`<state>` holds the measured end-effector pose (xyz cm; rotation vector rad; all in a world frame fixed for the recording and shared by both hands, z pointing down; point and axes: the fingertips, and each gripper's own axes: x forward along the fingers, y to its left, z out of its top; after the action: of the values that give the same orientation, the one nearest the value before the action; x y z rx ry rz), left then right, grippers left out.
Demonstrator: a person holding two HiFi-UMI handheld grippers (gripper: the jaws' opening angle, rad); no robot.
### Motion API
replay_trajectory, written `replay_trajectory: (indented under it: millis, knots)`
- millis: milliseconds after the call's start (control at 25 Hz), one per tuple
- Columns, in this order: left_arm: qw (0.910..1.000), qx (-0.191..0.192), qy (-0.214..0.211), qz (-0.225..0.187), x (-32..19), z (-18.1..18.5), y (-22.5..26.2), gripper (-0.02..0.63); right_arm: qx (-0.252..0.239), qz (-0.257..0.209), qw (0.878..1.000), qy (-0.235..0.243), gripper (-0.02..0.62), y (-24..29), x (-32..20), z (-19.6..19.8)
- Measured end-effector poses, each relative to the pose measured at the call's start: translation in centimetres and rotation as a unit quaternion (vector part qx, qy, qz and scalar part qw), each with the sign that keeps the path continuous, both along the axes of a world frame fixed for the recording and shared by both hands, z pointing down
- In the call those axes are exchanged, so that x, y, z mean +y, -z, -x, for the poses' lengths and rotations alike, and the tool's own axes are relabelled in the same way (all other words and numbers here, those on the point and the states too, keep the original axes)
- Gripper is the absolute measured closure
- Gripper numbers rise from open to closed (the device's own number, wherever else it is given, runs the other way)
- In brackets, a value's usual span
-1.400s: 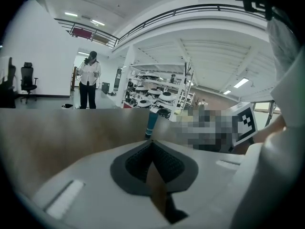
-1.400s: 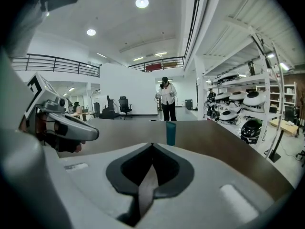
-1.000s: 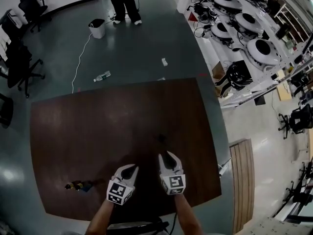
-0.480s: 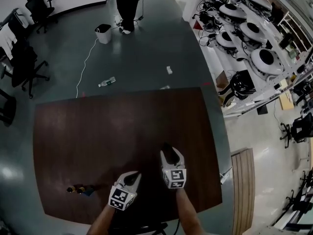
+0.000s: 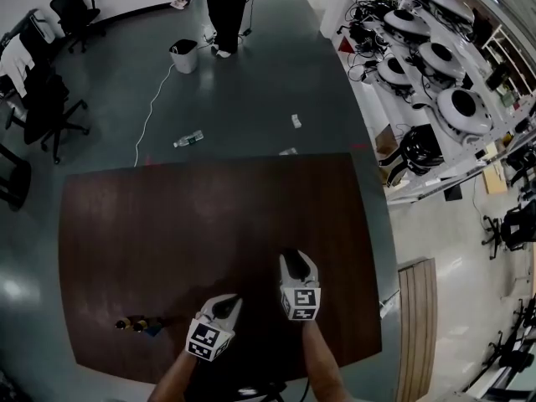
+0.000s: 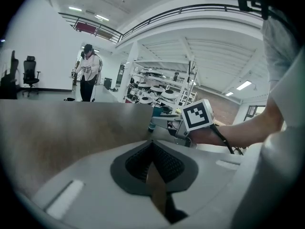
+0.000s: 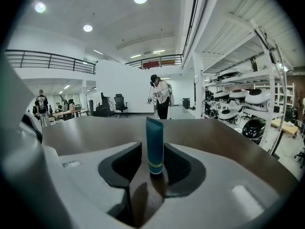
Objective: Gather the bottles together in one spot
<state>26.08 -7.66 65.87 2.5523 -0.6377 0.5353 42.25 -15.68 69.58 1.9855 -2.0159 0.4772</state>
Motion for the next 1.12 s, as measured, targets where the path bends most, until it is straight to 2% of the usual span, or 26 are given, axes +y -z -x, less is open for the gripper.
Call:
replay_trajectory:
  millis: [120, 760, 1120]
  knots:
    - [1.0, 0.005, 0.005, 0.005, -0.2, 0.1, 0.0, 0.606, 0.01, 0.0, 1.0, -0.002, 0.495, -0.3, 0.1, -0.2]
    - [0.9999, 0.006, 0.008, -0.007, -0.1, 0.1, 0.6, 0.606, 0.014, -0.021, 1.0, -0.007, 0.5, 1.3, 0.9, -0.6]
    - [0.9995, 0.015, 0.006, -0.027, 1.1, 0.2, 2.6, 0.604, 0.015, -0.024, 1.0, 0.006, 0.5, 4.2, 3.5, 1.0]
